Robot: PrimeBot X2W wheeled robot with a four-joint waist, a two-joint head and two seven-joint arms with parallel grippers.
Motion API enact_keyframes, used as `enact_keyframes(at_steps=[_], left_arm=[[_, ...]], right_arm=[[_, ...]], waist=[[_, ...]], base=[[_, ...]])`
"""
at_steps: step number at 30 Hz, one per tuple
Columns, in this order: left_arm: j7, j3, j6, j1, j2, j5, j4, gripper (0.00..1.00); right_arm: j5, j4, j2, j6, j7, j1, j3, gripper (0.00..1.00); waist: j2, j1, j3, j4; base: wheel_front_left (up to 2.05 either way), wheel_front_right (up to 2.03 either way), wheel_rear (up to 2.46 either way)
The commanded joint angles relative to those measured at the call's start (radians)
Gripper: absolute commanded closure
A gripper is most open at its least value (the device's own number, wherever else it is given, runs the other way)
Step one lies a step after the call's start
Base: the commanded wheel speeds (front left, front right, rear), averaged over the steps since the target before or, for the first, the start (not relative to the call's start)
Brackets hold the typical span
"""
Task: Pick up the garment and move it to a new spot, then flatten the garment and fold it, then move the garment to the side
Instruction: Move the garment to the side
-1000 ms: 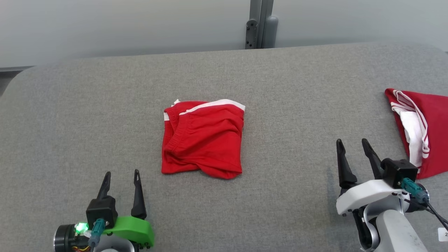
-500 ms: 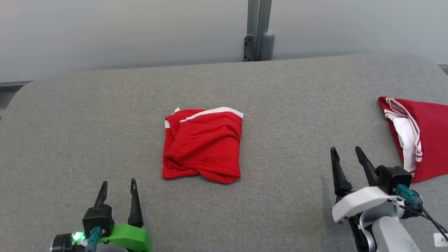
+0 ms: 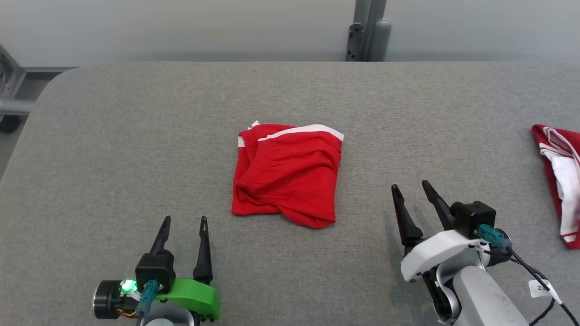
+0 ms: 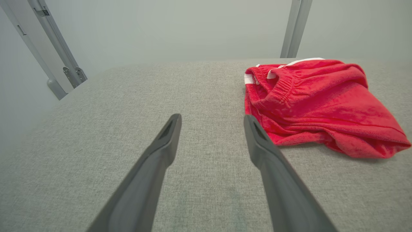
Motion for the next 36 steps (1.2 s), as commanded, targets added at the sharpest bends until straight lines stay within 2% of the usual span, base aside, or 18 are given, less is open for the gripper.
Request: enact_keyframes(at_steps=[1, 10, 20, 21, 22, 29, 33, 36], left_arm=[[0.001, -0.014, 0.001, -0.017, 0.003, -0.011, 0.001, 0.00], [0.001, -0.058, 0.021, -0.024, 0.003, -0.038, -0.005, 0.00], [0.001, -0.078, 0.026, -0.031, 0.002, -0.055, -0.014, 0.00], [0.001, -0.078, 0.026, -0.031, 0.002, -0.055, -0.014, 0.00], [0.001, -0.075, 0.026, -0.031, 0.003, -0.054, -0.013, 0.00], [0.001, -0.062, 0.017, -0.018, 0.003, -0.036, -0.011, 0.00], [0.001, -0.053, 0.006, -0.013, 0.003, -0.024, -0.011, 0.00], [0.001, -0.048, -0.004, -0.020, 0.003, -0.016, -0.011, 0.00]], right_arm=[[0.005, 0.012, -0.002, 0.000, 0.000, -0.024, 0.016, 0.00], [0.042, 0.119, -0.003, 0.000, 0.000, -0.115, 0.057, 0.00], [0.046, 0.302, -0.003, 0.000, 0.000, -0.197, 0.037, 0.00], [0.047, 0.315, -0.003, 0.000, 0.000, -0.200, 0.035, 0.53], [0.045, 0.327, -0.003, 0.000, 0.000, -0.199, 0.030, 1.00], [0.016, 0.317, -0.007, -0.001, 0.001, -0.173, -0.028, 1.00], [0.019, 0.286, -0.004, -0.001, 0.000, -0.165, -0.033, 1.00], [0.019, 0.266, -0.003, -0.001, 0.000, -0.158, -0.020, 1.00]], waist=[[-0.0001, 0.0000, 0.046, 0.084], [-0.0001, 0.0000, 0.095, 0.232], [-0.0001, 0.0000, 0.121, 0.283], [-0.0001, 0.0000, 0.121, 0.285], [-0.0001, 0.0000, 0.121, 0.286], [-0.0001, 0.0000, 0.090, 0.247], [-0.0001, 0.0000, 0.062, 0.181], [-0.0001, 0.0000, 0.044, 0.105]], base=[[0.00, 0.00, 0.00], [0.00, 0.00, 0.00], [0.00, 0.00, 0.00], [0.00, 0.00, 0.00], [0.00, 0.00, 0.00], [0.00, 0.00, 0.00], [0.00, 0.00, 0.00], [0.00, 0.00, 0.00]])
